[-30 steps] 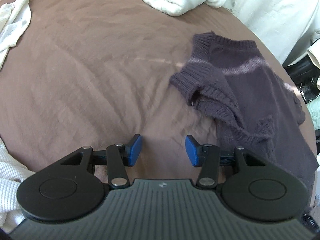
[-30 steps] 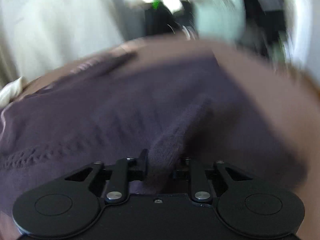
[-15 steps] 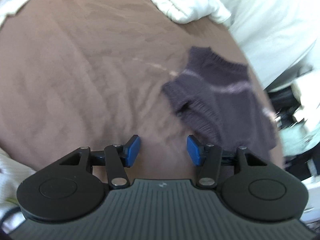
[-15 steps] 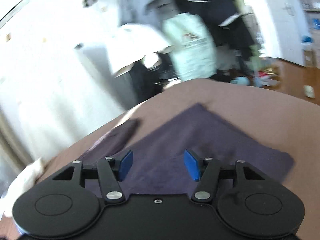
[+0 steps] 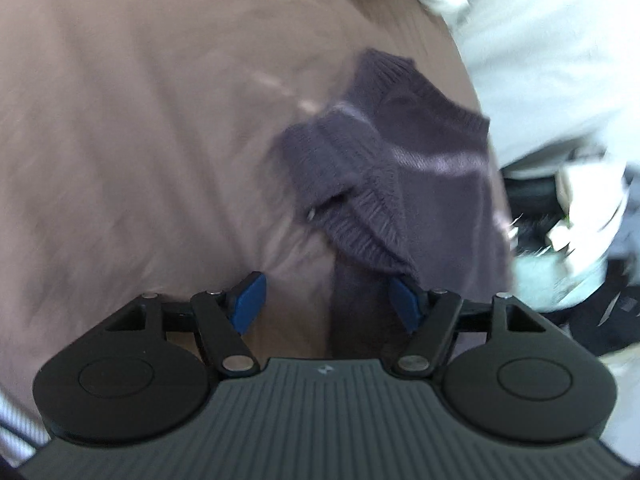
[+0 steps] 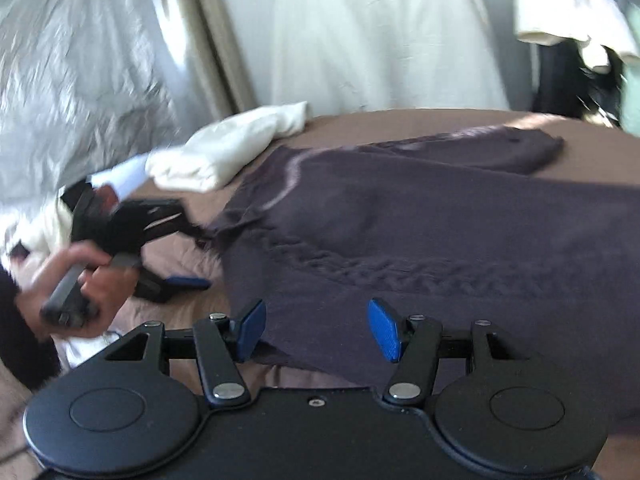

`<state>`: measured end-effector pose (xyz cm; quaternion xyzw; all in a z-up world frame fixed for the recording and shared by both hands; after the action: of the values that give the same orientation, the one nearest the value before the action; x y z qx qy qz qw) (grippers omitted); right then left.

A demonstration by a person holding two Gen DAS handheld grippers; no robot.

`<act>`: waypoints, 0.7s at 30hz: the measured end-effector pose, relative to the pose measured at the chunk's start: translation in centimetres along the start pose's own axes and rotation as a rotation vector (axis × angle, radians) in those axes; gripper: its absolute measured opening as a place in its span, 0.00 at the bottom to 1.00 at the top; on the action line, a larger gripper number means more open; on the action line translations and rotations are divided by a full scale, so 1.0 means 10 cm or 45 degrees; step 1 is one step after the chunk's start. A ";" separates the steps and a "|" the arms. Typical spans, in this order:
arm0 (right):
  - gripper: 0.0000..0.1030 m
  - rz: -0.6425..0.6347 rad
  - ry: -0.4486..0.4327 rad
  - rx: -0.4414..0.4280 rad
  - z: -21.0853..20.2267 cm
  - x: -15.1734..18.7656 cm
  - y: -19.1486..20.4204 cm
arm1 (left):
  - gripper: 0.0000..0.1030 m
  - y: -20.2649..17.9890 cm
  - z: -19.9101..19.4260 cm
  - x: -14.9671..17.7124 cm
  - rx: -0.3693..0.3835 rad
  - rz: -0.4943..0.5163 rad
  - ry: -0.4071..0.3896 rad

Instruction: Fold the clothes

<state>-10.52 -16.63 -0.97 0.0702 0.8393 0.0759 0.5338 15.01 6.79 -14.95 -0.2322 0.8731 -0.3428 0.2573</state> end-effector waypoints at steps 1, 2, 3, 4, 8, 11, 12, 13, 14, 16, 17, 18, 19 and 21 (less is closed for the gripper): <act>0.61 -0.071 0.013 -0.006 0.09 -0.01 0.03 | 0.63 -0.08 0.03 -0.03 -0.010 0.073 -0.014; 0.61 -0.167 0.024 -0.006 0.15 0.00 0.09 | 0.61 -0.15 0.05 -0.06 -0.018 0.145 -0.048; 0.61 -0.261 0.036 -0.008 0.21 0.01 0.15 | 0.48 -0.21 0.06 -0.09 -0.028 0.224 -0.082; 0.61 -0.331 0.063 -0.021 0.29 0.03 0.19 | 0.30 -0.26 0.06 -0.11 -0.048 0.318 -0.115; 0.61 -0.437 0.154 -0.094 0.49 -0.15 0.30 | 0.04 -0.34 0.00 -0.24 -0.153 0.565 -0.267; 0.64 -0.484 0.165 -0.126 0.58 -0.17 0.46 | 0.00 -0.40 -0.24 -0.42 -0.261 0.660 -0.485; 0.66 -0.496 0.164 -0.125 0.64 -0.16 0.52 | 0.00 -0.41 -0.37 -0.49 -0.356 0.701 -0.584; 0.67 -0.496 0.163 -0.121 0.72 -0.14 0.54 | 0.00 -0.41 -0.49 -0.57 -0.440 0.729 -0.670; 0.67 -0.479 0.159 -0.119 0.80 -0.10 0.54 | 0.00 -0.38 -0.58 -0.63 -0.472 0.712 -0.706; 0.67 -0.400 0.161 -0.103 0.94 0.06 0.53 | 0.02 -0.24 -0.60 -0.71 -0.410 0.585 -0.632; 0.67 -0.360 0.167 -0.096 1.02 0.14 0.52 | 0.02 -0.14 -0.56 -0.71 -0.377 0.501 -0.547; 0.67 -0.328 0.202 -0.097 1.06 0.26 0.51 | 0.02 -0.05 -0.51 -0.71 -0.349 0.424 -0.470; 0.68 -0.335 0.210 -0.100 1.06 0.35 0.53 | 0.02 0.02 -0.46 -0.69 -0.336 0.367 -0.415; 0.70 -0.431 0.190 -0.114 0.99 0.41 0.59 | 0.03 0.13 -0.35 -0.65 -0.336 0.291 -0.306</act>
<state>-3.02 -9.46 -7.59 -0.1014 0.8723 0.0272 0.4777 17.51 13.08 -11.82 -0.2025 0.8940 -0.1640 0.3644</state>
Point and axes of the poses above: each gripper's, at about its wrist camera, not at the fingertips, and z roughly the way its jaws point, y to its left, x to its underside, the point moved 7 cm from there along z, roughly the way its jaws point, and after that the axes turned 13 degrees about -y, right-handed, at the moved point
